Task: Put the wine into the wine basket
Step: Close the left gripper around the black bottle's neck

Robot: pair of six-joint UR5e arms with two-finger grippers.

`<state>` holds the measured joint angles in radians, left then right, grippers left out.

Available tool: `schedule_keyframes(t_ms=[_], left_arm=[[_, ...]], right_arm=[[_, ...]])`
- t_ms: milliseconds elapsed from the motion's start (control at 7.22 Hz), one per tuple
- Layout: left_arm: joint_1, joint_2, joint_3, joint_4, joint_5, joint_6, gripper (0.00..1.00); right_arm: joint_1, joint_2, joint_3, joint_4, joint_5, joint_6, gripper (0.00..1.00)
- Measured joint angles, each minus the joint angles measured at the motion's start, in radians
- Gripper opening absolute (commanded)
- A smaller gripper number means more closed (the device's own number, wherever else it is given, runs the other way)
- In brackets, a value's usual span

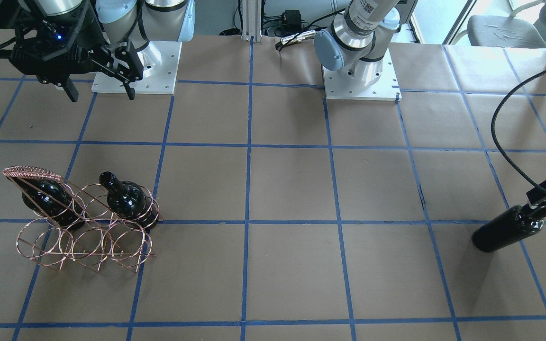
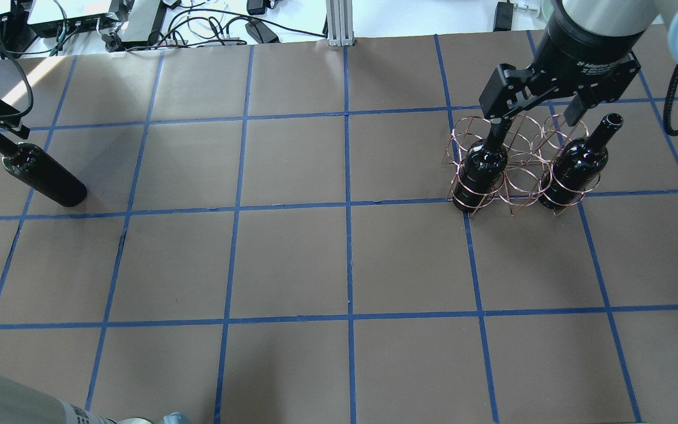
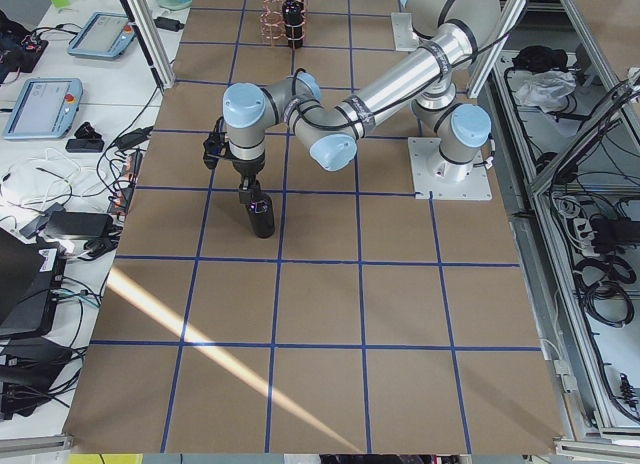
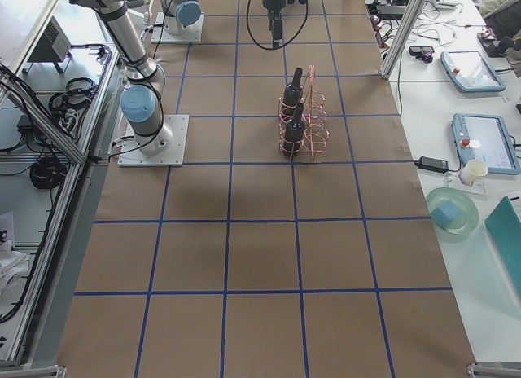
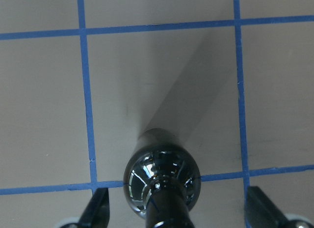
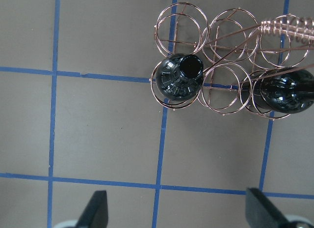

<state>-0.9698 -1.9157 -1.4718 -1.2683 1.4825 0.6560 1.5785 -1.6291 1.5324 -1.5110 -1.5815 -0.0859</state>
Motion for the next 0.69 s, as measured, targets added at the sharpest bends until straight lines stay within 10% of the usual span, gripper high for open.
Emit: schedule_keyframes(t_ms=[692], left_arm=[[-0.017, 0.014, 0.003, -0.001, 0.045, -0.001, 0.00]], right_arm=[[0.000, 0.000, 0.000, 0.000, 0.000, 0.000, 1.00]])
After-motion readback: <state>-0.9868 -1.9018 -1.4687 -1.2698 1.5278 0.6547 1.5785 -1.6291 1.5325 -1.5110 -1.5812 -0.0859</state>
